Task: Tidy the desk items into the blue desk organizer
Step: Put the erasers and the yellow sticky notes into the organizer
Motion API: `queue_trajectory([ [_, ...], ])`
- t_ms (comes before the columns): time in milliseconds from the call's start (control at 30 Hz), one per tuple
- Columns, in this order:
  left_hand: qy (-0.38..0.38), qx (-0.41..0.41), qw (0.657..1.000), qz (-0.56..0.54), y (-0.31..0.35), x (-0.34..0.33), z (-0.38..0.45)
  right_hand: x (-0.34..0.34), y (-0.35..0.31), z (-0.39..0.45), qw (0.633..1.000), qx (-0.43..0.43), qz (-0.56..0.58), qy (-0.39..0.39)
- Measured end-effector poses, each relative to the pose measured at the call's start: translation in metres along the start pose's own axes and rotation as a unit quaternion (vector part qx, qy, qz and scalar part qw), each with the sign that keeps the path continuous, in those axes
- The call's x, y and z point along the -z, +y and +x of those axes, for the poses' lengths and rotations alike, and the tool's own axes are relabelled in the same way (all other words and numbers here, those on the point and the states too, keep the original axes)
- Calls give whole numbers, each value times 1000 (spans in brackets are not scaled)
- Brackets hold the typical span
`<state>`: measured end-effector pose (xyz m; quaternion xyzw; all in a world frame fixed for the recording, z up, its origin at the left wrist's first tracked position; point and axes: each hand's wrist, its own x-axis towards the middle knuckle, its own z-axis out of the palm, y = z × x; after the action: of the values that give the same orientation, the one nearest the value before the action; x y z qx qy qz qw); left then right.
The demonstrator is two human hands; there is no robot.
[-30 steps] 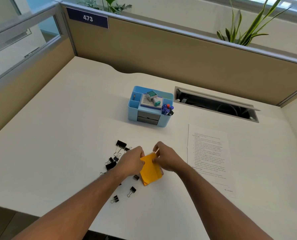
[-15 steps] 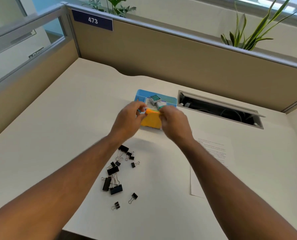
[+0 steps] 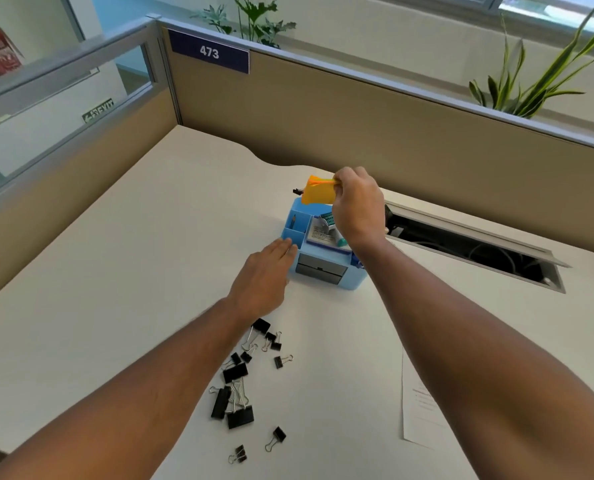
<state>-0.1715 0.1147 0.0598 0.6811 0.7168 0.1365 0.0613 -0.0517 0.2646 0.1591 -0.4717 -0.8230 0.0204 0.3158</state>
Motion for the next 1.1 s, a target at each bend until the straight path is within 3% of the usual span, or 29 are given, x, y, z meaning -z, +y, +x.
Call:
queue_trajectory([
  [300, 19, -1, 999, -41, -1, -9, 0, -26, 3, 7, 997, -23, -20, -67],
  [400, 27, 26, 993, -107, -1, -5, 4, -31, 5, 8, 997, -38, 0, -67],
  [500, 52, 84, 971, -219, -1, 8, 10, -34, 9, 9, 997, -37, 28, -55],
  [667, 182, 190, 916, -303, -2, 28, 32, -31, 16, 8, 993, 23, 95, -65],
  [800, 195, 222, 905, -305, -6, 32, 54, -25, 17, 3, 984, 57, 142, -90],
  [1100, 243, 202, 914, -255, -15, 27, 56, -21, 19, 3, 980, 65, 165, -92],
])
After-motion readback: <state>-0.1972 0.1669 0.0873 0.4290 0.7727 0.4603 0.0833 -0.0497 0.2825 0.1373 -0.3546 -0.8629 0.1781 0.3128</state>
